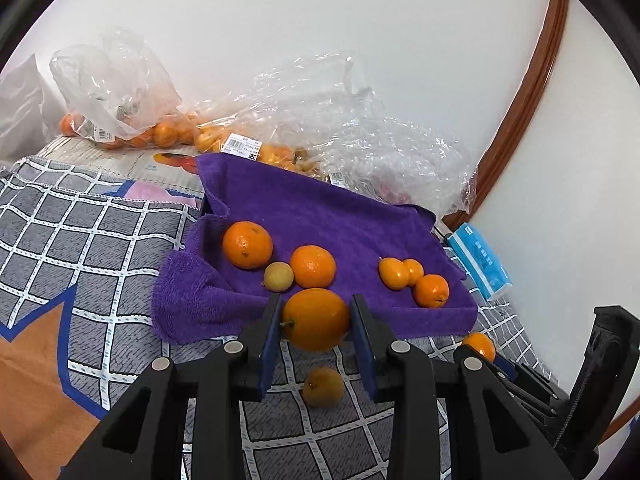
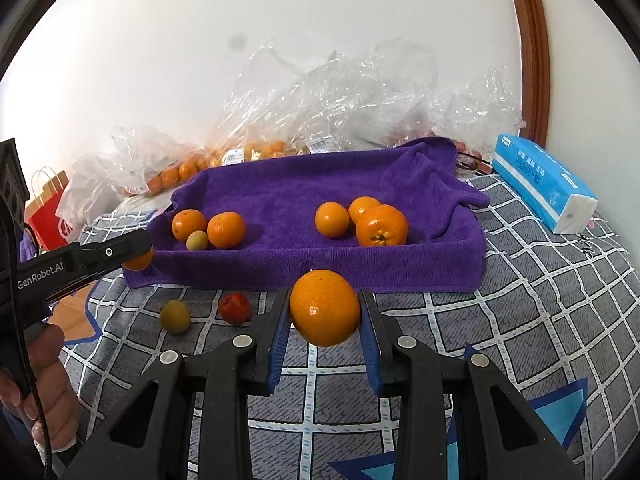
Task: Organize fruits
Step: 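Grasp an orange with the left gripper while the right holds its orange, then carry both held oranges over the purple towel and lower them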
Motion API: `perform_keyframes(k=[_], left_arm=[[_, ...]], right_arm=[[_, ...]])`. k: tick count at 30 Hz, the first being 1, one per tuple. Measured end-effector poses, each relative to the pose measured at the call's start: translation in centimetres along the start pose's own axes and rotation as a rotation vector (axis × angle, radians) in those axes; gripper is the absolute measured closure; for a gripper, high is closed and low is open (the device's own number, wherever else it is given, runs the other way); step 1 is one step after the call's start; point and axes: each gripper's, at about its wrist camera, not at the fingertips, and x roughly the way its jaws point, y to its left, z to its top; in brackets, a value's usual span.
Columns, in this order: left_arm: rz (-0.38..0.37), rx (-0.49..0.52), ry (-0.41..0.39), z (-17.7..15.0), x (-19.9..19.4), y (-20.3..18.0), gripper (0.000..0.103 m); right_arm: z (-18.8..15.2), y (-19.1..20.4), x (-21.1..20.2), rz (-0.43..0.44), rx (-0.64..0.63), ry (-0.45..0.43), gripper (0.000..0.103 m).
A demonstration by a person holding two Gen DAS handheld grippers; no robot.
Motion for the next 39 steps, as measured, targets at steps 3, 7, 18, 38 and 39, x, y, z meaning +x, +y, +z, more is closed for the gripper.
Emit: perform_keyframes(k=[3,7,18,38,39], left_arm=[[0.001,-0.006,-0.013,0.1,-0.2,0.2,0.071],[0.000,-0.030,-0.018,0.3,-0.4,0.5,0.071],[0.014,-0.029,-0.054,0.5,-1.0,0.7,0.071],[0.147,0.005,-0.092,6.1,-2.1,0.7,0.071],[0.150,0.004,-0.085,6.6,-1.4,0.6,0.071]], right_arm=[[0.0,-0.2,-0.2,0.003,0.005,-0.010,0.070],[0.1,-0.3,-0.3,-0.001,0.008,-0.022,0.070],[0.7,-0.5,-0.6,0.018,0.041,-0.028,0.070],[9.5,0.3,-2.2,0.051,-0.023,-0.214,0.070],[9.9,0.4,-1.6,0.035,-0.031,-0.211,0.070]])
